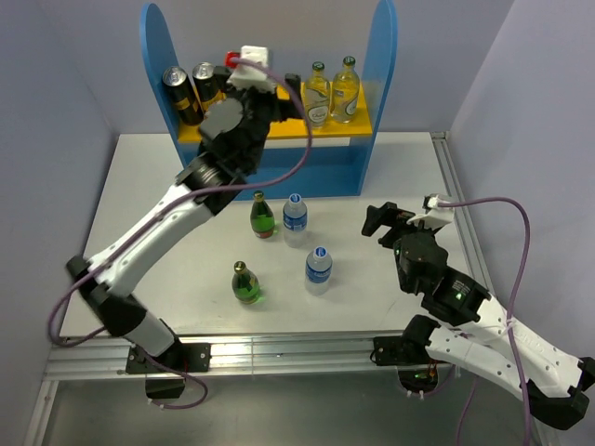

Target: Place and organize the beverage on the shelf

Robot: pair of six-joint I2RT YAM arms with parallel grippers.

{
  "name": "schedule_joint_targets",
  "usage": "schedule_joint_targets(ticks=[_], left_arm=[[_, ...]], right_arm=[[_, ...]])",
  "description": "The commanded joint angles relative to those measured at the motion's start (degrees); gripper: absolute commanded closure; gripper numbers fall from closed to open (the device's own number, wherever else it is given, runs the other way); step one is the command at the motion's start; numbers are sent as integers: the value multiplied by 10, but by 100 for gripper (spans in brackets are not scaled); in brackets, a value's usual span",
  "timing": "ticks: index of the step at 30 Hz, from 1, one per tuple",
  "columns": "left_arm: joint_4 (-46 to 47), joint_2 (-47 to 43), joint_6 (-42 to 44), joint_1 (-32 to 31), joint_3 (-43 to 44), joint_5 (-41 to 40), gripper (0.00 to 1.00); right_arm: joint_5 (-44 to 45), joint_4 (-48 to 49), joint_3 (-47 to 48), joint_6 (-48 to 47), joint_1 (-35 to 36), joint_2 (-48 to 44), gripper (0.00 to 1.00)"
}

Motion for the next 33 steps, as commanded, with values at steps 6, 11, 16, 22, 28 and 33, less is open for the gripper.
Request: schedule_joint_targets(ticks=[6, 11, 16, 22, 28, 33], left_arm=[[-154, -270, -160, -47, -353, -58, 1], [-103, -335, -197, -43, -517, -54, 2], [-62, -312, -219, -18, -577, -33, 2], [-3, -259, -227, 13, -603, -5, 3], [51, -207, -225, 40, -604, 20, 5], [84, -158, -223, 50, -596, 11, 8]], right_arm=[[10, 20, -4, 7, 1, 7, 0], [10, 18, 0, 9, 1, 23, 0], [16, 13, -4, 12, 1, 21, 0], [19, 8, -8, 16, 1, 19, 0], [19, 9, -7, 17, 1, 25, 0], [16, 12, -9, 16, 1, 24, 0]])
